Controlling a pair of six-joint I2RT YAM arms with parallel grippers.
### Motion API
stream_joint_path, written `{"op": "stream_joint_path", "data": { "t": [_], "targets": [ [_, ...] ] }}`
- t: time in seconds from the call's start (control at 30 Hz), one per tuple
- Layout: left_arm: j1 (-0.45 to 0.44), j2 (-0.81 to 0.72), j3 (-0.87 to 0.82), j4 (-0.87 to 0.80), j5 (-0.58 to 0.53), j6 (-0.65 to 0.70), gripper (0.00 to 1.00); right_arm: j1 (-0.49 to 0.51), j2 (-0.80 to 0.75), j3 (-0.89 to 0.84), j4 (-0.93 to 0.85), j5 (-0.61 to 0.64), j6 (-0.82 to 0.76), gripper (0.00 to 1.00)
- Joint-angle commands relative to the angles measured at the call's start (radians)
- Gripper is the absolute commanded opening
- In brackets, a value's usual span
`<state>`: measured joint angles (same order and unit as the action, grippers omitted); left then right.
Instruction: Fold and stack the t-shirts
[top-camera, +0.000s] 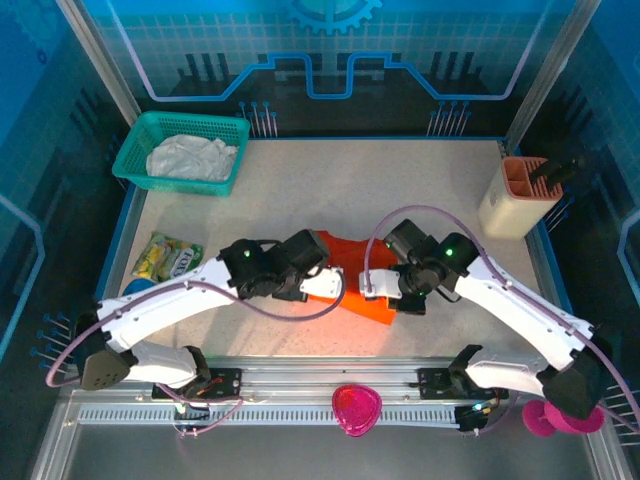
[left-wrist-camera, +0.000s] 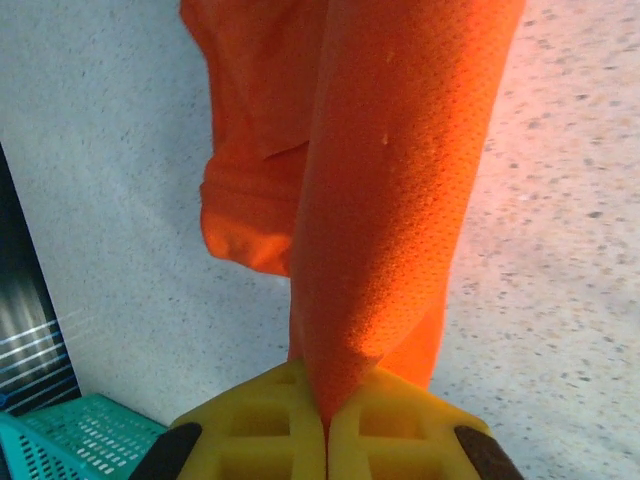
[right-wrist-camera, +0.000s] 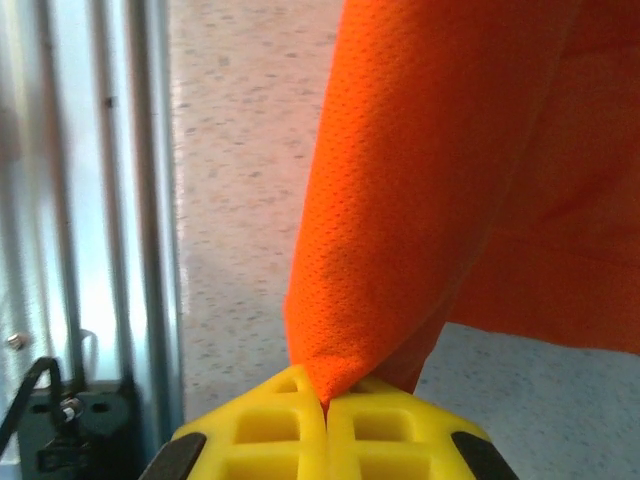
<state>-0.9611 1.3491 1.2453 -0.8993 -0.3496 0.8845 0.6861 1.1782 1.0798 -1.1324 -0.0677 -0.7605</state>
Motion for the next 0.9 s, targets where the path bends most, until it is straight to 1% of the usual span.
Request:
{"op": "stream_joint_path", "data": {
  "t": [0.0, 0.1, 0.2, 0.43, 0.57, 0.87],
  "targets": [
    [0.075, 0.061, 0.044, 0.045, 0.063, 0.085, 0.00, -0.083, 0.062, 0.049, 0.054, 0.001, -0.054, 0.00],
    [0.149, 0.116, 0.075, 0.089, 0.130, 0.120, 0.00, -0.155, 0.137, 0.083, 0.078, -0.043, -0.101, 0.00],
    [0.205, 0.181, 0.125, 0.111, 0.173, 0.157, 0.00, -0.221, 0.220, 0.128, 0.083, -0.077, -0.139, 0.00],
    [0.311, 0.363, 0.271, 0.093, 0.258, 0.197, 0.00, -0.336, 0.397, 0.231, 0.107, -0.122, -0.196, 0.00],
    [0.348, 0.444, 0.292, 0.097, 0.276, 0.203, 0.00, -0.372, 0.485, 0.276, 0.127, -0.126, -0.199, 0.00],
    [0.421, 0.556, 0.273, 0.269, 0.302, 0.217, 0.00, -0.397, 0.619, 0.301, 0.277, -0.052, -0.103, 0.00]
  ]
}}
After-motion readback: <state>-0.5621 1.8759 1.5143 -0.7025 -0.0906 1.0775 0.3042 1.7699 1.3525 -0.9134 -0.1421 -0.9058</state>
